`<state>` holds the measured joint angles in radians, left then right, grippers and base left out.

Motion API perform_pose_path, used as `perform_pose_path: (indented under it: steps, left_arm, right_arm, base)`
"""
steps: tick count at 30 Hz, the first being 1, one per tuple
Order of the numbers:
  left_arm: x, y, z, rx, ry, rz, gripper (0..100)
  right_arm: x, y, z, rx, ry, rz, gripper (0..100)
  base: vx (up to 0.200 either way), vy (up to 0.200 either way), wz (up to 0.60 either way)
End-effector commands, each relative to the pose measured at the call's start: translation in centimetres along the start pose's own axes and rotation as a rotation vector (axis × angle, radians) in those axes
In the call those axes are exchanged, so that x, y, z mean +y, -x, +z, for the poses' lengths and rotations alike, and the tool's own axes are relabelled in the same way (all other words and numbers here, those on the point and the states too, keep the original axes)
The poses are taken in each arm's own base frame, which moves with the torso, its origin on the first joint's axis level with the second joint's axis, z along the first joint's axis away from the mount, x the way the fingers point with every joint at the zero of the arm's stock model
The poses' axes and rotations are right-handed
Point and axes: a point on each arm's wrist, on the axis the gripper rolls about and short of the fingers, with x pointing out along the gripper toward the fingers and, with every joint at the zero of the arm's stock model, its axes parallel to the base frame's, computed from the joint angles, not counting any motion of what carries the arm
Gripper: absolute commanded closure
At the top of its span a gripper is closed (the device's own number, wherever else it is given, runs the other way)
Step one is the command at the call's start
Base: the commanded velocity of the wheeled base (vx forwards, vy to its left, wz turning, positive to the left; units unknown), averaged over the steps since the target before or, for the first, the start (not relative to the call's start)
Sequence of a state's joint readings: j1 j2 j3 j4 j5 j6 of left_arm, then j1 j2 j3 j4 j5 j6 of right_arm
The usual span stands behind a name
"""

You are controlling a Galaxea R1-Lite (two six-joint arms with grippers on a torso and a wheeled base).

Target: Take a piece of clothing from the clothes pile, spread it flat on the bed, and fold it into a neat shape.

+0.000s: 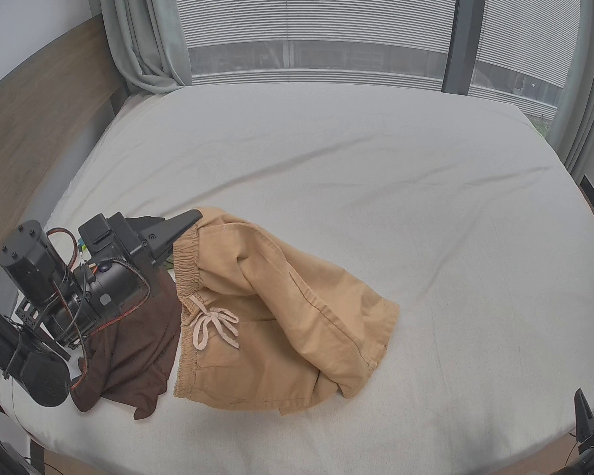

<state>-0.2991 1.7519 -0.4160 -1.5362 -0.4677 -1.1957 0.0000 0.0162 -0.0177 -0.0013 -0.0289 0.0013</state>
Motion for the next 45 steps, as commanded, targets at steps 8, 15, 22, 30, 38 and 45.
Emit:
perform_pose_path:
  steps: [8,15,22,30,38,45]
  left_arm:
    - [3.9,0.3,-0.9,0.047,-0.065,0.131,100]
    - [4.6,0.4,-0.7,0.048,-0.112,0.152,100]
    - [4.6,0.4,-0.7,0.042,-0.113,0.153,100]
    - [4.5,0.2,-0.5,0.034,-0.116,0.148,100]
    - [4.4,0.2,-0.6,0.038,-0.117,0.143,100]
    - [4.4,0.1,-0.6,0.038,-0.117,0.143,100]
  right_arm:
    - [0.0,0.0,-0.5,0.001,0.003,0.001,0]
    - [0.0,0.0,-0.5,0.0,0.003,0.001,0]
    - [0.0,0.0,-0.5,0.0,0.004,0.003,0]
    - [0.0,0.1,0.2,-0.048,-0.005,0.006,0]
    - [0.0,-0.8,8.6,-0.102,-0.082,0.199,0]
    - [0.9,-4.0,10.5,0.059,-0.222,0.383,0]
  base:
    - [0.0,0.0,0.0]
    - [0.0,0.0,0.0]
    - [0.0,0.0,0.0]
    - [0.0,0.0,0.0]
    - [0.0,0.0,0.0]
    - [0.0,0.0,0.0]
